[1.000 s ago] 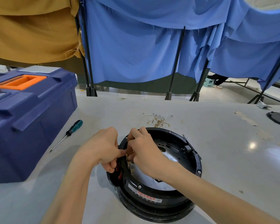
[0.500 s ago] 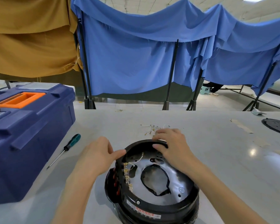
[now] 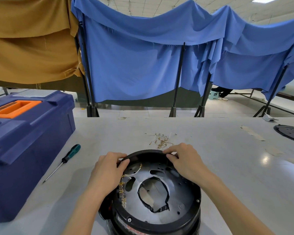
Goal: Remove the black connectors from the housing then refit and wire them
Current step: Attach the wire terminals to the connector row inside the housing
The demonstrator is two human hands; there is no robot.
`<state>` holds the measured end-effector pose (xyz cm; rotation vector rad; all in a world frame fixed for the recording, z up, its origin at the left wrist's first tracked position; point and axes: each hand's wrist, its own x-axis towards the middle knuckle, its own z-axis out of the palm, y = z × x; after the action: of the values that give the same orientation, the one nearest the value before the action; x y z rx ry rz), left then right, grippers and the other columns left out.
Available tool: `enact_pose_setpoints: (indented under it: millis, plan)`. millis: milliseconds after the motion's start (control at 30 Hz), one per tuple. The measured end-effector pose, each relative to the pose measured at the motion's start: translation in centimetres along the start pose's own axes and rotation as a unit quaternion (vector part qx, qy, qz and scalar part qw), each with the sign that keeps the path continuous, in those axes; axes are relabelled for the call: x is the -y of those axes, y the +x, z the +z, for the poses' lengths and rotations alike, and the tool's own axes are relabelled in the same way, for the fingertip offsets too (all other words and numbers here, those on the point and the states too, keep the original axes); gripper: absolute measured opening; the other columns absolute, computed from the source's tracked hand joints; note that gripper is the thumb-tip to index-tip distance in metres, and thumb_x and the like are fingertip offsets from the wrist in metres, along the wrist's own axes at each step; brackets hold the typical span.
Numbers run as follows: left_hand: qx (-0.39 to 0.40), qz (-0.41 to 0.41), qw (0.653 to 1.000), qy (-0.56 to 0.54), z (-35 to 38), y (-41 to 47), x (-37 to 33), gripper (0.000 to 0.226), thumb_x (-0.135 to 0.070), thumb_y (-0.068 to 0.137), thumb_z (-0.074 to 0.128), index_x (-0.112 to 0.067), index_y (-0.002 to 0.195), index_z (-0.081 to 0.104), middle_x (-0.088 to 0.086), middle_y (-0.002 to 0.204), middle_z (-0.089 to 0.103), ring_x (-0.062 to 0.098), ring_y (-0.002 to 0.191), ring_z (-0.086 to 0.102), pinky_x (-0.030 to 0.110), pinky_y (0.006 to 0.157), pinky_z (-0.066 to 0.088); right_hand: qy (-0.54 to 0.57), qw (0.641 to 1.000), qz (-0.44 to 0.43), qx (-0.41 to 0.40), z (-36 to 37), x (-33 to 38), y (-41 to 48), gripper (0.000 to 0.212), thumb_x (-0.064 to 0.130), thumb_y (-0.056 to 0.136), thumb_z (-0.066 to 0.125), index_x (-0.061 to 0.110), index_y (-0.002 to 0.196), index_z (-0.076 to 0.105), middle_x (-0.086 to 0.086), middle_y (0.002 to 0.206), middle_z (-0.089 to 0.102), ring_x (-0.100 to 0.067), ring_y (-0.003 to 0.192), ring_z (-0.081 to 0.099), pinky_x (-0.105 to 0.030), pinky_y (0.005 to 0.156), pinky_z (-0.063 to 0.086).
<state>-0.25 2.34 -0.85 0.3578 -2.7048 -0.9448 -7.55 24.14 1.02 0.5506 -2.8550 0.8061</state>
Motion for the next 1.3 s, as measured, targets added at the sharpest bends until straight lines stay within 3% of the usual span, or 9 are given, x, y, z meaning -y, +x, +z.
enact_pose_setpoints:
  millis: [67, 133, 333, 433, 567, 767, 933, 1067, 1300]
  plan:
    - [-0.002, 0.004, 1.0, 0.0, 0.1, 0.1, 0.2, 0.028, -0.04, 0.093, 0.056, -0.035, 0.12, 0.064, -0.004, 0.107, 0.07, 0.018, 0.098, 0.063, 0.03, 0.083, 0.048, 0.061, 0.998, 0.003, 0.013, -0.5, -0.3, 1.1, 0.019, 0.015, 0.091, 0.06, 0.024, 0.094, 0.077, 0.004, 0.099, 0.073, -0.015, 0.091, 0.064, -0.026, 0.08, 0.049]
    - [-0.005, 0.01, 1.0, -0.001, 0.2, 0.1, 0.3, 0.029, -0.039, 0.094, 0.056, -0.035, 0.121, 0.064, -0.003, 0.108, 0.07, 0.018, 0.099, 0.063, 0.03, 0.083, 0.048, 0.133, 0.99, 0.014, 0.042, -1.1, -0.7, 2.6, 0.018, 0.01, 0.089, 0.063, 0.019, 0.083, 0.077, 0.0, 0.102, 0.072, -0.016, 0.1, 0.063, -0.025, 0.086, 0.046]
    - [-0.008, 0.023, 1.0, -0.003, 0.2, 0.2, 0.3, 0.029, -0.039, 0.095, 0.054, -0.034, 0.122, 0.064, -0.005, 0.11, 0.069, 0.018, 0.102, 0.063, 0.033, 0.087, 0.05, 0.153, 0.985, 0.016, 0.073, 0.5, -1.0, 7.4, 0.032, 0.003, 0.099, 0.044, 0.017, 0.115, 0.068, 0.0, 0.155, 0.031, -0.021, 0.14, 0.032, -0.026, 0.104, 0.029]
    - [-0.003, 0.02, 1.0, -0.006, 0.2, 0.2, 0.4, 0.028, -0.039, 0.095, 0.054, -0.035, 0.121, 0.064, -0.006, 0.11, 0.069, 0.016, 0.102, 0.063, 0.032, 0.086, 0.05, 0.07, 0.987, 0.005, 0.144, 1.7, -0.8, 9.1, 0.041, -0.003, 0.096, 0.04, 0.019, 0.113, 0.07, 0.004, 0.162, 0.011, -0.023, 0.148, 0.012, -0.046, 0.118, 0.019]
    - [0.0, 0.018, 1.0, -0.005, 0.2, 0.1, 0.5, 0.027, -0.039, 0.095, 0.054, -0.037, 0.12, 0.064, -0.008, 0.109, 0.069, 0.015, 0.103, 0.062, 0.034, 0.088, 0.051, 0.087, 0.978, 0.017, 0.186, 2.2, -0.5, 9.8, 0.041, -0.008, 0.093, 0.037, 0.006, 0.11, 0.071, -0.003, 0.159, 0.023, -0.026, 0.144, 0.025, -0.034, 0.109, 0.029]
    - [0.007, 0.019, 1.0, 0.0, 0.2, 0.2, 0.5, 0.028, -0.041, 0.095, 0.051, -0.038, 0.12, 0.063, -0.01, 0.109, 0.068, 0.014, 0.104, 0.061, 0.035, 0.089, 0.05, 0.143, 0.98, 0.029, 0.133, 2.0, -1.0, 9.7, 0.04, -0.007, 0.096, 0.037, 0.0, 0.129, 0.058, -0.008, 0.146, 0.047, -0.023, 0.136, 0.039, -0.03, 0.11, 0.032]
    - [0.009, 0.024, 1.0, 0.007, 0.2, 0.1, 0.3, 0.027, -0.04, 0.096, 0.051, -0.038, 0.119, 0.064, -0.009, 0.105, 0.069, 0.016, 0.1, 0.062, 0.035, 0.086, 0.051, 0.132, 0.979, 0.019, 0.155, 1.8, -0.8, 9.8, 0.047, -0.014, 0.089, 0.033, 0.001, 0.115, 0.069, -0.002, 0.153, 0.036, -0.023, 0.139, 0.034, -0.024, 0.099, 0.029]
    - [0.011, 0.024, 1.0, 0.007, 0.2, 0.1, 0.3, 0.027, -0.039, 0.096, 0.051, -0.038, 0.12, 0.064, -0.008, 0.106, 0.069, 0.017, 0.1, 0.063, 0.036, 0.087, 0.051, 0.148, 0.972, 0.031, 0.18, 2.6, -0.5, 9.5, 0.048, -0.01, 0.091, 0.035, 0.002, 0.132, 0.057, -0.003, 0.152, 0.038, -0.02, 0.14, 0.034, -0.024, 0.105, 0.029]
    - [0.013, 0.028, 1.0, 0.0, 0.0, 0.0, 0.2, 0.027, -0.037, 0.097, 0.05, -0.037, 0.119, 0.065, -0.006, 0.105, 0.069, 0.018, 0.101, 0.063, 0.037, 0.087, 0.051, 0.251, 0.963, 0.058, 0.075, 0.7, -0.7, 9.7, 0.039, -0.007, 0.095, 0.038, 0.004, 0.12, 0.066, -0.008, 0.138, 0.055, -0.019, 0.134, 0.042, -0.025, 0.101, 0.03]
